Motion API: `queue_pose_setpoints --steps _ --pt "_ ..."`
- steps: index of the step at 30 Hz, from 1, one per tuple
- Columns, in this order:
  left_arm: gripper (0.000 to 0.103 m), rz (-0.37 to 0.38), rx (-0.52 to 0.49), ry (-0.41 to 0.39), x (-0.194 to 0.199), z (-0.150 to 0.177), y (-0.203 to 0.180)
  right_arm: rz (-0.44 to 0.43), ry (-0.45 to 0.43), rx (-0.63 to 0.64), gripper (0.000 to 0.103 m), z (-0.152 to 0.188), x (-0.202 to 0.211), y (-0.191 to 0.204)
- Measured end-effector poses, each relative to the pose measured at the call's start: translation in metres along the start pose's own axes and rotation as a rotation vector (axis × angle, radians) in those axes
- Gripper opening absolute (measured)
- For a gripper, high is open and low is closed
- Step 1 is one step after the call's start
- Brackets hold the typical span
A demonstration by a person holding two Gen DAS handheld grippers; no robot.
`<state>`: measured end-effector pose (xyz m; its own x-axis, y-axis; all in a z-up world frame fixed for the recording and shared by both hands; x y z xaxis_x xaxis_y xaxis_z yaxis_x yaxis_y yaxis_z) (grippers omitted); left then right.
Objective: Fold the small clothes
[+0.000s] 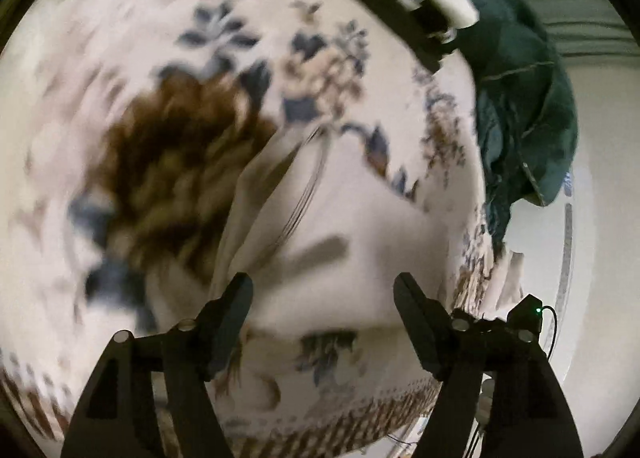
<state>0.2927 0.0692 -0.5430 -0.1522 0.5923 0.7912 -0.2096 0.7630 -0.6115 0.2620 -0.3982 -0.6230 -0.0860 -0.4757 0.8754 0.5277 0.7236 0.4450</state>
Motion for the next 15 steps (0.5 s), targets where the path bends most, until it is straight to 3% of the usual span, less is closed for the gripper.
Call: queue_pose_setpoints --steps 1,3,7,10,13,14,15 --pt "0.071 -0.007 -0.012 -0.009 -0.006 -0.009 -0.001 -0.018 -0.033 0.005 0.061 -0.007 0.005 0.000" --pt "0.071 -0.020 -0.037 -0.013 -0.019 -0.018 0.003 -0.059 -0.069 0.008 0.074 -0.021 0.007 0.001" --pt "0.071 -0.029 -0.058 0.059 -0.063 -0.026 0.020 -0.185 -0.001 0.025 0.075 -0.047 -0.024 0.005" --pt "0.071 0.039 -0.043 0.104 -0.085 -0.025 0.027 -0.241 0.095 0.049 0.075 -0.059 -0.060 0.011" --pt "0.071 0.079 -0.009 0.096 -0.083 -0.026 0.027 -0.246 0.160 0.065 0.075 -0.060 -0.088 0.013" --pt "0.069 0.085 -0.011 0.088 -0.081 -0.026 0.026 -0.251 0.151 0.064 0.075 -0.061 -0.088 0.015" --pt "0.056 0.085 -0.020 0.064 -0.077 -0.026 0.024 -0.258 0.143 0.070 0.068 -0.061 -0.087 0.018"
Point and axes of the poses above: each gripper's, at about its wrist camera, not at the fingertips, and x roughly against the way its jaws point, y to its left, z to its underside, the point moved 5 cm from there along -x, roughly the way its jaws point, and after that the axes turned 1 degree about -z, right-handed, at the moved point
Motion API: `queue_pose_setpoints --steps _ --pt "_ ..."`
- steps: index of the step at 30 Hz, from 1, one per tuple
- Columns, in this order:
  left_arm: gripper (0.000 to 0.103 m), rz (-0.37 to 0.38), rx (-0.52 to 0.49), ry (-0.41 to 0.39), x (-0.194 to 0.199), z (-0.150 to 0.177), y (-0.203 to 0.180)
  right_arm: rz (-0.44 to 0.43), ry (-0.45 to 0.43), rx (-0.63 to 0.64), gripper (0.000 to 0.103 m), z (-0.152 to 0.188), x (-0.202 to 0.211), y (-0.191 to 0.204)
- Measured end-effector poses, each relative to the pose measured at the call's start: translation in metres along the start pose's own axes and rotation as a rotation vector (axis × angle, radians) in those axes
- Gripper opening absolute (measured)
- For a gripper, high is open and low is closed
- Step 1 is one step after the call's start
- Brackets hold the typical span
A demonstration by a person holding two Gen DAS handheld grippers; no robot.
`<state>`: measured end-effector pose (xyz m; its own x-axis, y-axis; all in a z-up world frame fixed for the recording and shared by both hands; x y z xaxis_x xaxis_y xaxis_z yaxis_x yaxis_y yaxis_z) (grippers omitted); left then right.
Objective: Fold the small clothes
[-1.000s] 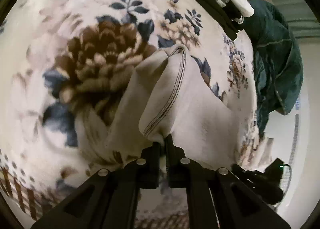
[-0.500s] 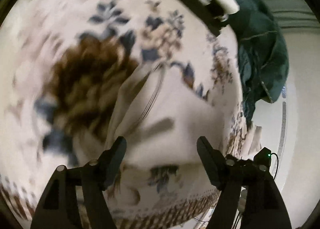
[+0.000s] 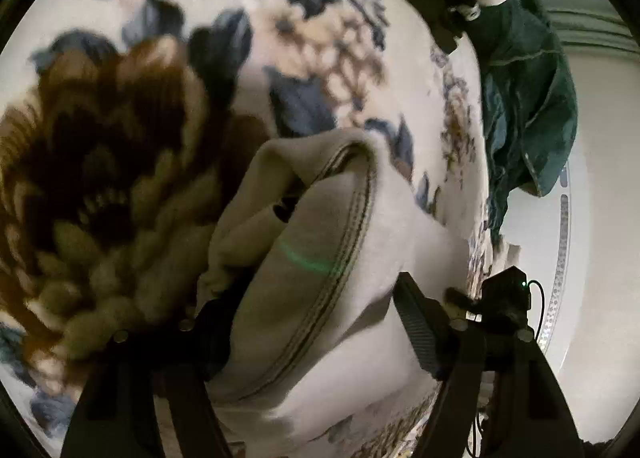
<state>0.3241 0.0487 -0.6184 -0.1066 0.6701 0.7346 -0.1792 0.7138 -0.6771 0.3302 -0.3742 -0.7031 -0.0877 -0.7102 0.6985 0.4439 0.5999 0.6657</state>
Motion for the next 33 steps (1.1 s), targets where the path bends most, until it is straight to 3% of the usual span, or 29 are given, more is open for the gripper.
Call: queue_pose_setpoints --steps 1,2,3,12,18,25,28,33 --pt "0.042 -0.005 -0.005 -0.016 0.004 0.000 0.000 -0.009 -0.003 0.012 0.038 0.001 0.000 0.004" --pt "0.012 -0.019 -0.008 -0.027 0.006 0.001 0.000 -0.027 0.004 0.012 0.023 0.003 -0.002 0.007" --pt "0.012 -0.019 -0.011 -0.041 0.011 0.001 -0.002 -0.037 0.001 0.001 0.020 0.005 -0.003 0.009" --pt "0.011 -0.010 -0.077 -0.130 0.047 -0.013 -0.051 -0.040 -0.065 0.042 0.015 0.008 0.027 0.059" --pt "0.011 0.010 -0.113 -0.181 0.090 -0.062 -0.092 -0.054 -0.093 0.124 0.015 -0.008 0.066 0.126" --pt "0.011 0.016 -0.193 -0.277 0.137 -0.172 -0.159 -0.078 -0.162 0.242 0.015 -0.079 0.108 0.240" --pt "0.011 0.015 -0.245 -0.323 0.152 -0.239 -0.187 -0.087 -0.201 0.295 0.015 -0.128 0.114 0.295" --pt "0.011 -0.021 -0.282 -0.367 0.153 -0.342 -0.201 -0.083 -0.249 0.361 0.015 -0.223 0.100 0.372"
Point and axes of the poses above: each gripper's, at about its wrist camera, not at the fingertips, and x roughly against the way its jaws point, y to its left, z to its underside, the point moved 5 cm from there along -x, roughly the way its jaws point, and after that the axes turned 1 degree about -z, right-handed, at the moved point
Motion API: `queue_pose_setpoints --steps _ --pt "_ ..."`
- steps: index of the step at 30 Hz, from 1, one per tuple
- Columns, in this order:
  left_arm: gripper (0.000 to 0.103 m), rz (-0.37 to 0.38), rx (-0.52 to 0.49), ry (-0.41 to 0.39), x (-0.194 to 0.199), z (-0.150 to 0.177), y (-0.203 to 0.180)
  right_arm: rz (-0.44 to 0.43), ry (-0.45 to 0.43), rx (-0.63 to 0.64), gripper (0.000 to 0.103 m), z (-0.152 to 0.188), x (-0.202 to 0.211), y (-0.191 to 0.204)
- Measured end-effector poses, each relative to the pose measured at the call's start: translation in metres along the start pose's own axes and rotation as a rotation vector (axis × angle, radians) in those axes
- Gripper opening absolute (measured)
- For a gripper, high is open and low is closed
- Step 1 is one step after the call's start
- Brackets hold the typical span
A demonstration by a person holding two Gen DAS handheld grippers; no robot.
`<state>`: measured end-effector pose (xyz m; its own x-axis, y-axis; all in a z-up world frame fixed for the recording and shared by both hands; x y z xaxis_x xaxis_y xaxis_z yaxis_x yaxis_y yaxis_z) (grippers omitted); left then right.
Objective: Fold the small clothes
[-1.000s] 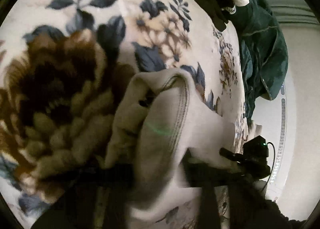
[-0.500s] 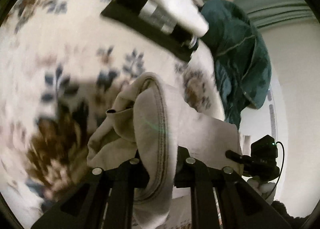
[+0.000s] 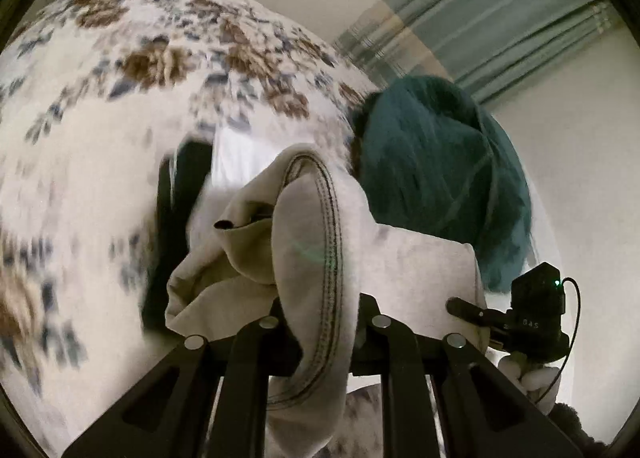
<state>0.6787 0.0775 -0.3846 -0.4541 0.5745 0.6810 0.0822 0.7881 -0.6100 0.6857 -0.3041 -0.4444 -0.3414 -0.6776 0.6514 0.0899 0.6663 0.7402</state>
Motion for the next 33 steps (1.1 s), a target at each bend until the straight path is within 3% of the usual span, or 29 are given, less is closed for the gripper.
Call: queue_pose_setpoints --steps 4,8,10,11,12,13,14,15,20,21,25,33 --pt "0.012 -0.045 0.007 0.046 -0.042 -0.048 0.039 0.043 -0.013 0.012 0.015 -0.075 -0.055 0.003" --pt "0.015 -0.127 0.025 0.121 -0.071 -0.053 0.070 0.114 0.000 0.011 0.015 -0.116 -0.101 -0.013" --pt "0.018 -0.138 0.014 0.110 -0.070 -0.055 0.072 0.159 0.015 -0.001 0.019 -0.126 -0.117 -0.025" --pt "0.028 -0.161 0.001 0.096 -0.068 -0.056 0.069 0.181 0.013 -0.005 0.020 -0.128 -0.120 -0.028" --pt "0.046 -0.216 -0.017 0.080 -0.065 -0.057 0.068 0.202 0.007 0.002 0.021 -0.131 -0.121 -0.028" --pt "0.059 -0.260 -0.030 0.070 -0.062 -0.058 0.065 0.240 0.004 0.024 0.035 -0.131 -0.121 -0.028" --pt "0.085 -0.288 -0.042 0.058 -0.059 -0.058 0.064 0.278 0.003 0.040 0.043 -0.127 -0.120 -0.027" --pt "0.094 -0.321 -0.058 0.041 -0.057 -0.057 0.060 0.319 -0.003 0.065 0.053 -0.125 -0.119 -0.025" --pt "0.097 -0.513 -0.182 -0.022 -0.050 -0.039 0.039 0.599 -0.036 0.222 0.087 -0.100 -0.109 -0.008" --pt "0.100 -0.552 -0.197 -0.020 -0.050 -0.031 0.035 0.647 -0.039 0.253 0.100 -0.093 -0.108 -0.004" --pt "0.100 -0.605 -0.205 0.023 -0.053 -0.001 0.028 0.770 -0.033 0.290 0.103 -0.061 -0.101 0.003" --pt "0.100 -0.668 -0.224 0.002 -0.013 0.032 -0.014 0.827 -0.121 0.321 0.103 -0.013 -0.037 0.045"
Point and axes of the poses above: each gripper's, at about its wrist camera, not at the fingertips, and x roughly against the way its jaws point, y to its left, z to its underside, the point moved 5 cm from there along -x, roughly the way its jaws point, and after that the axes turned 1 degree about -z, right-handed, at the moved point
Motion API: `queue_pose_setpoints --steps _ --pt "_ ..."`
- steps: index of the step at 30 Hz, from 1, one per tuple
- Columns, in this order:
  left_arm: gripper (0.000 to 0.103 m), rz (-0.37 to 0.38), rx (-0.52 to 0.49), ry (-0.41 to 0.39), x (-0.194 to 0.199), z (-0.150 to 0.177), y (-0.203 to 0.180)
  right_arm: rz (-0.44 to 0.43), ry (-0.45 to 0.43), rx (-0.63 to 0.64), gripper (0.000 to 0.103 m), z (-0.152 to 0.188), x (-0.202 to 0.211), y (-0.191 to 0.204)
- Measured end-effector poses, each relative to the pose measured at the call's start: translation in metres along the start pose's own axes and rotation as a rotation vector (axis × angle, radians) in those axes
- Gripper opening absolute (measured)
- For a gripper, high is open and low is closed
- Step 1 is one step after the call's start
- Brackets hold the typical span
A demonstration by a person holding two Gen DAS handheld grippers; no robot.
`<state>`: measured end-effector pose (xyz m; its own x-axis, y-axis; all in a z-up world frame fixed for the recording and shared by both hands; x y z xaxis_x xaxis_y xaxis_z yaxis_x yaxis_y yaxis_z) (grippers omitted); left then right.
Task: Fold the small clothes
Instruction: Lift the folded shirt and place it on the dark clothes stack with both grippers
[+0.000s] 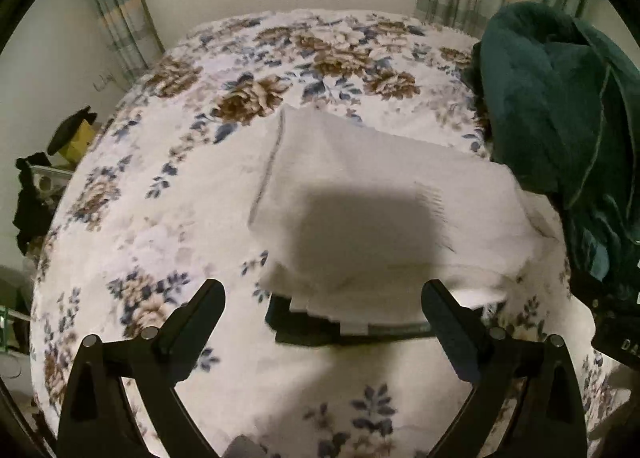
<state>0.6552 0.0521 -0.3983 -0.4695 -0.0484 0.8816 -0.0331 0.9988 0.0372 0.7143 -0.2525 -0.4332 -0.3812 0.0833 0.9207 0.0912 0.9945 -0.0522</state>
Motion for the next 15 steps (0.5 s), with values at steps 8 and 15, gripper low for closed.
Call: queue_pose_setpoints --steps 8,15 --pt "0.100 0.014 0.011 -0.106 0.123 0.028 -0.004 0.034 -0.129 0.008 0.103 0.038 0.130 -0.009" --pt "0.100 0.019 -0.003 -0.201 0.238 0.057 -0.007 0.012 -0.249 -0.021 0.103 0.084 0.267 -0.020"
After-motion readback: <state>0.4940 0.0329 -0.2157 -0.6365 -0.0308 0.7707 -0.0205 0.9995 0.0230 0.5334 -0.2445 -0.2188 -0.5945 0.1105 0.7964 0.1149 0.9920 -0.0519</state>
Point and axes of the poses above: each gripper's, at about its wrist camera, not at the fingertips, and x roughly against the way its jaws point, y to its left, z to its underside, the point moved 5 cm from there along -x, roughly the way its jaws point, and after that the axes turned 1 degree about -z, right-handed, at the moved point
